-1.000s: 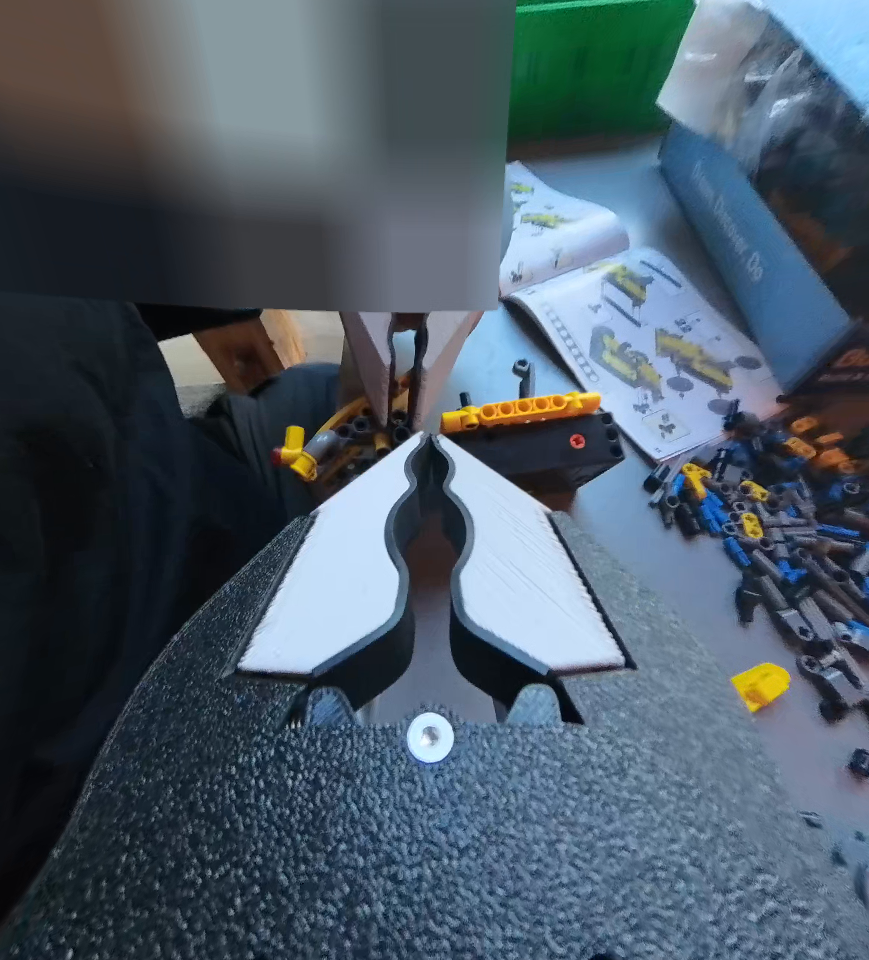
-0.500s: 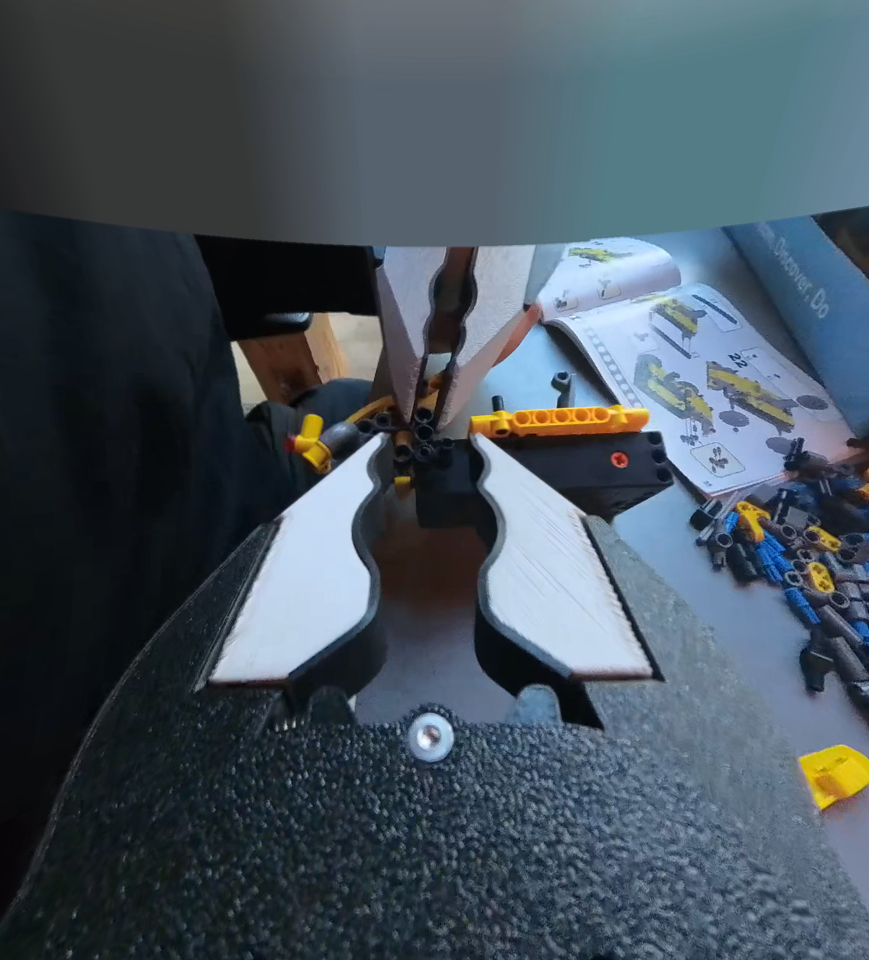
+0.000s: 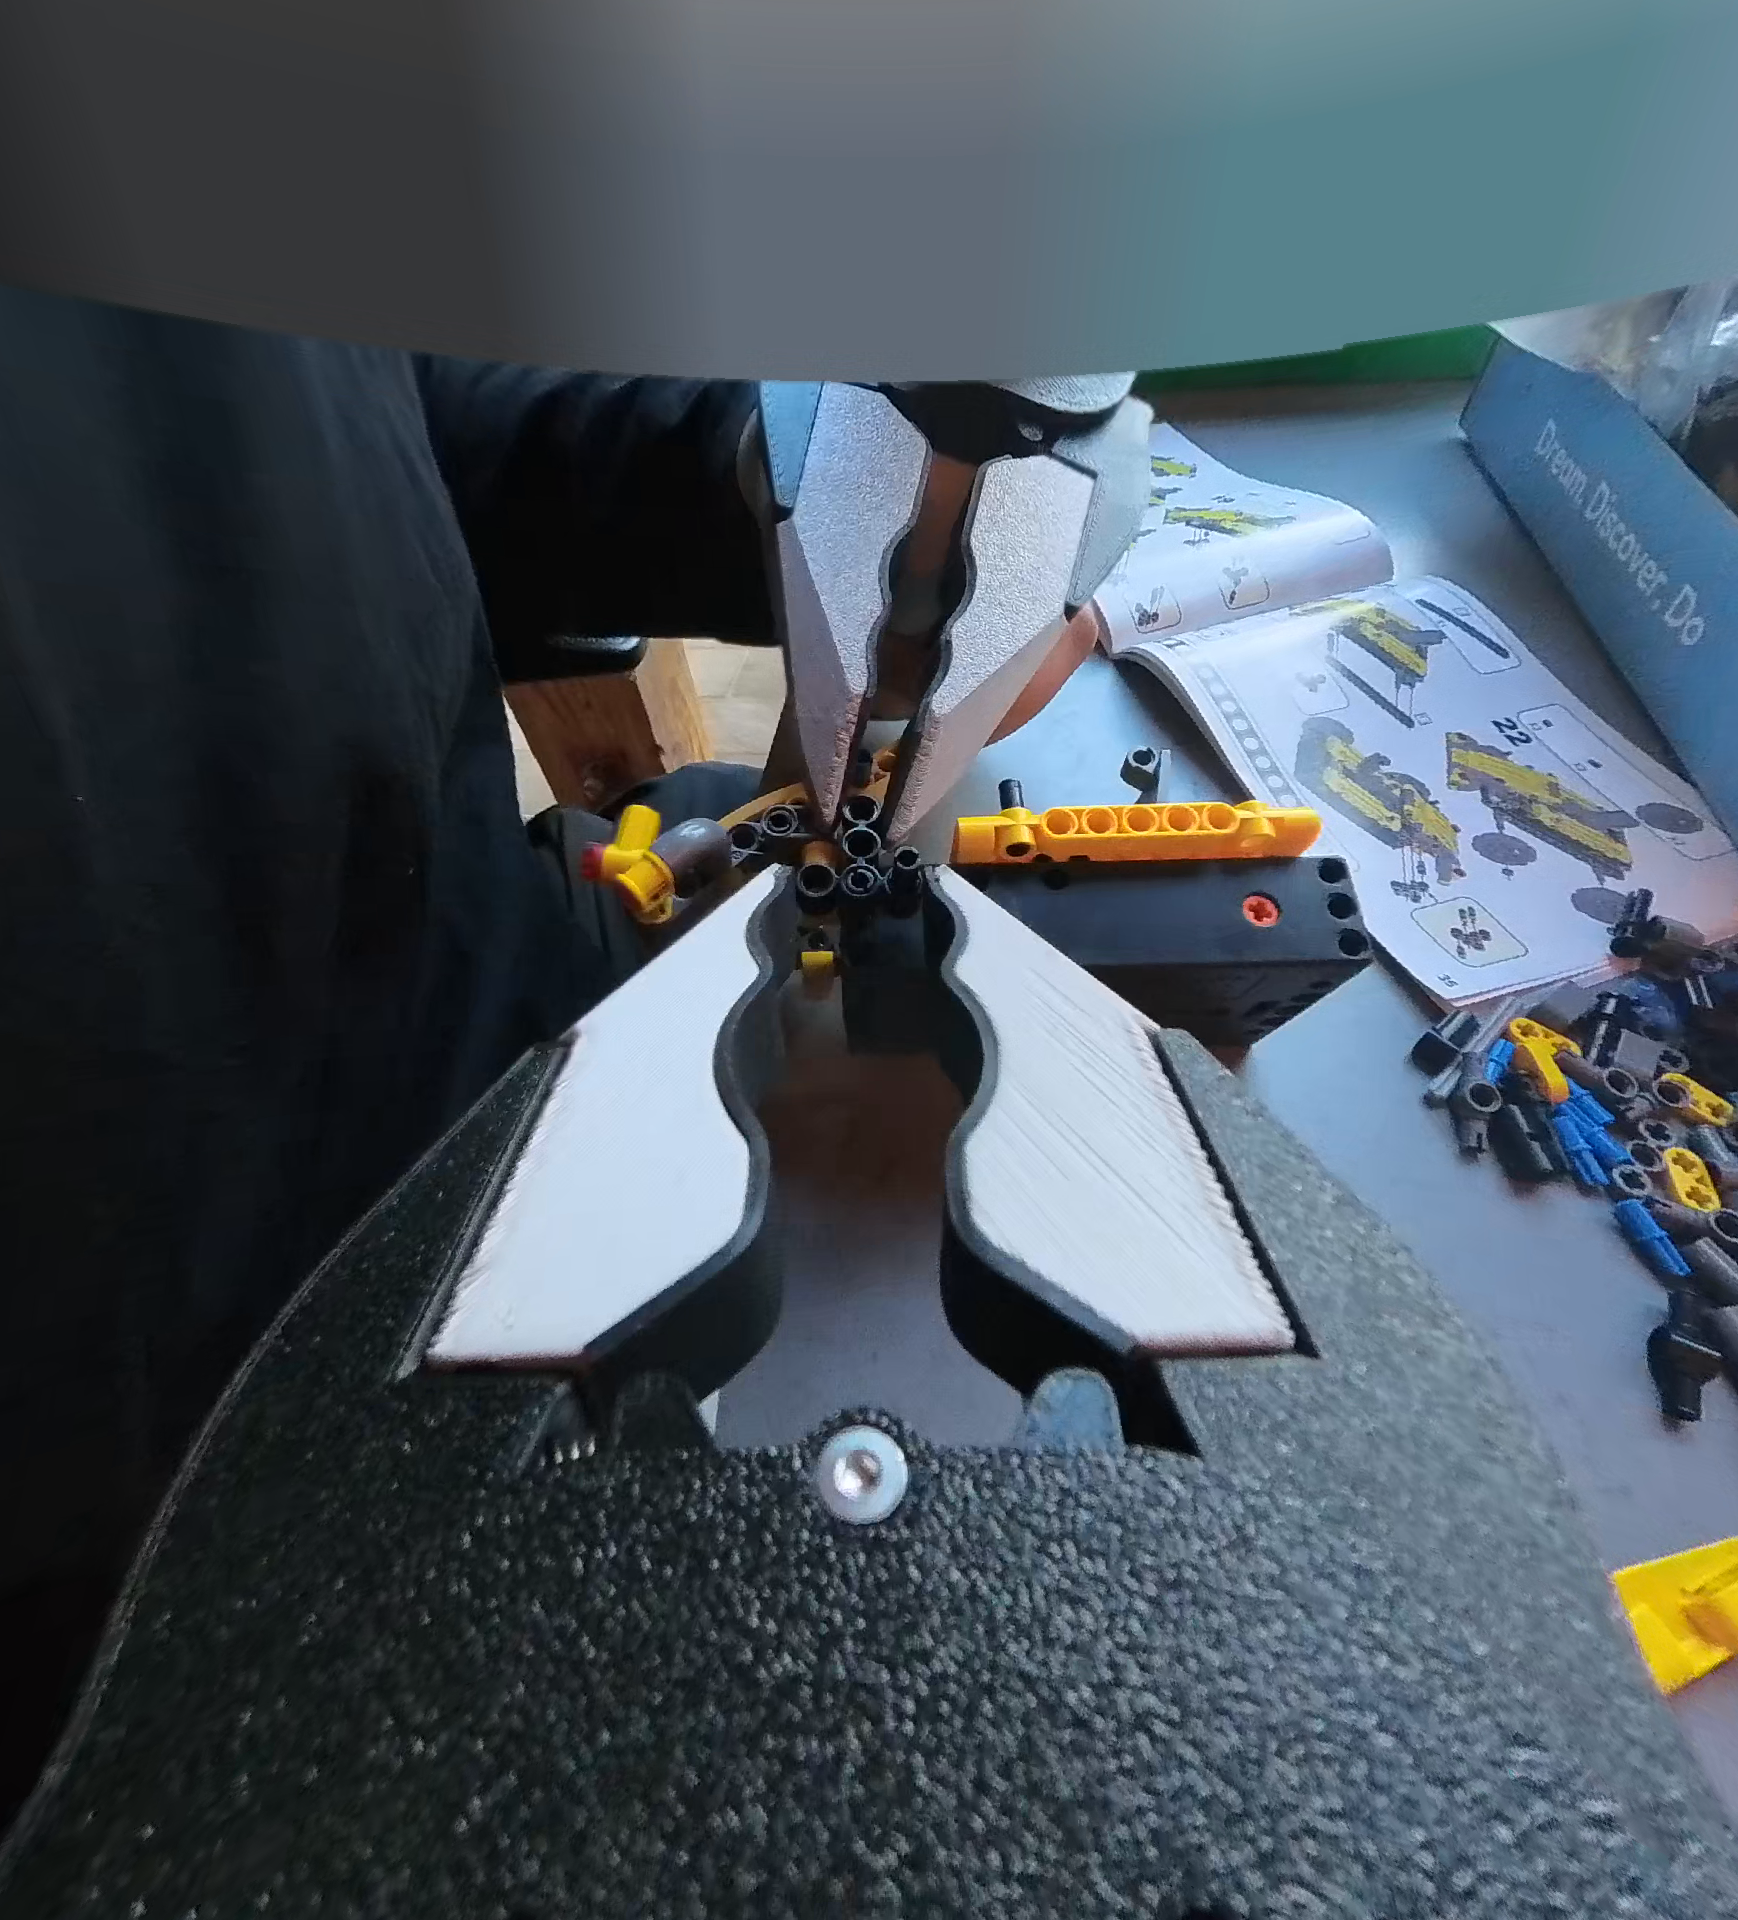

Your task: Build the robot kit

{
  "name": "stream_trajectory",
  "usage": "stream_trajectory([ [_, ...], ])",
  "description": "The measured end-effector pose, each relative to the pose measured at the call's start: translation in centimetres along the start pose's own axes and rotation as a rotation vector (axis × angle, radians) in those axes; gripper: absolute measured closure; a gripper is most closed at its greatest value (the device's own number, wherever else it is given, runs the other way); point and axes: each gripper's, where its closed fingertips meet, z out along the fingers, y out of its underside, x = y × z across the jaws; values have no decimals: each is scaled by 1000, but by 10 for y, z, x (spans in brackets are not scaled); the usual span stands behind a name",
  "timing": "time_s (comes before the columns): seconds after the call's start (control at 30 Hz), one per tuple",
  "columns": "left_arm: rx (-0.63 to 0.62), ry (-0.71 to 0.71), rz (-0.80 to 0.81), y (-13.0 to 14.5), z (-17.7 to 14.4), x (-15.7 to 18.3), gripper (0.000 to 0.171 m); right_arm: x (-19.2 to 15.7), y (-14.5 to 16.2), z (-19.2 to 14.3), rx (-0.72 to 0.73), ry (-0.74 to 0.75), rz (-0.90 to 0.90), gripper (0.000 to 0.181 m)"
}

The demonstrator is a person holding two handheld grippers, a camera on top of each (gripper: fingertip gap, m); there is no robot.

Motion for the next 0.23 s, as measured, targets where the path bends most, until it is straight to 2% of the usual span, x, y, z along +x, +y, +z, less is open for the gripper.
stream_trajectory([
  [0.23,-18,-12,13,1,-3,0,167,0,-1,3,-36,-1,29,157],
])
